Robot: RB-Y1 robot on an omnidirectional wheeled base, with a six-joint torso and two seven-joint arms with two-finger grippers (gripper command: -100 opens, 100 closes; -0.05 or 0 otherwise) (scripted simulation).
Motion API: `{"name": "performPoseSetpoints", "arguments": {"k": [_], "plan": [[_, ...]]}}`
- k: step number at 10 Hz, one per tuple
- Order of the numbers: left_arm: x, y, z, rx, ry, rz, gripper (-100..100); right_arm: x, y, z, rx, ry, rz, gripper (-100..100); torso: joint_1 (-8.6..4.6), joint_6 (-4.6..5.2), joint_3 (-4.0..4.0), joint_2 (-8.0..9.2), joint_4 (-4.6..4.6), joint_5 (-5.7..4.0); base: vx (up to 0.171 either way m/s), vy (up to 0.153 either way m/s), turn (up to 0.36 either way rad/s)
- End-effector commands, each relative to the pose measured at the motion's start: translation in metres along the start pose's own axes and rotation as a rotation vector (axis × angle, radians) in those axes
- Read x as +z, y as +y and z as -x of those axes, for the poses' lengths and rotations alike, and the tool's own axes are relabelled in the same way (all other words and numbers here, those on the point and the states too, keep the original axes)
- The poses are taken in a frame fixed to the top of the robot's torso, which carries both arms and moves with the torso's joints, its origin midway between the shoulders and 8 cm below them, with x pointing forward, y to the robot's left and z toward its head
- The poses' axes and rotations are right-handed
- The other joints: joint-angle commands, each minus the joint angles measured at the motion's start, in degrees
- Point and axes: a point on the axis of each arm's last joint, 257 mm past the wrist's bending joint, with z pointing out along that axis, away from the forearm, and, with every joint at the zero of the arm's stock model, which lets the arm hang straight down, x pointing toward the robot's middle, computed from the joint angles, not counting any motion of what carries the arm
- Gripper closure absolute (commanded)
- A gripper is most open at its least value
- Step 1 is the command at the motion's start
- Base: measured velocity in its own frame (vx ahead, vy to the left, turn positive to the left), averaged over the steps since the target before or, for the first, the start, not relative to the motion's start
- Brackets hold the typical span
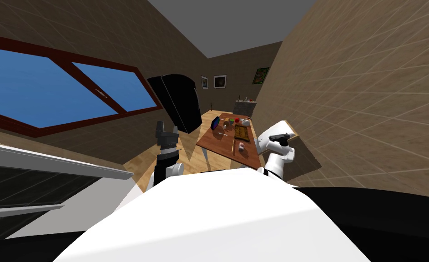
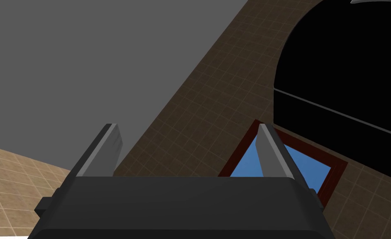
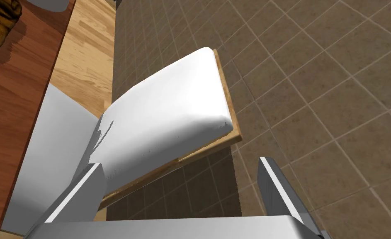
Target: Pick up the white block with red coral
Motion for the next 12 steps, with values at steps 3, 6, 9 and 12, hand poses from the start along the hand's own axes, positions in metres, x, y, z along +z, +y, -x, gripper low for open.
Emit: {"name": "performPoseSetpoints", "arguments": {"k": [3, 6, 9, 12], "plan": [[0.0, 0.0, 0.0, 0.0, 0.0, 0.0, 0, 0.01, -0.014, 0.036, 0.18, -0.144, -0.06, -100, 0.01, 0.01, 0.01, 0.01, 0.0, 0.01, 0.007, 0.014, 0.005], [0.0, 0.0, 0.0, 0.0, 0.0, 0.0, 0, 0.012, -0.044, 0.064, 0.263, -0.25, -0.132, -100, 0.0, 0.0, 0.0, 0.0, 0.0, 0.0, 0.006, 0.01, 0.004], [0.0, 0.0, 0.0, 0.0, 0.0, 0.0, 0, 0.012, -0.076, 0.084, 0.427, -0.368, -0.199, -100, 0.01, 0.01, 0.01, 0.01, 0.0, 0.01, 0.006, 0.012, 0.003], [0.0, 0.0, 0.0, 0.0, 0.0, 0.0, 0, 0.005, -0.107, 0.097, 0.504, -0.461, -0.27, -100, 0.0, 0.0, 0.0, 0.01, 0.0, 0.0, 0.005, 0.008, 0.003]]}}
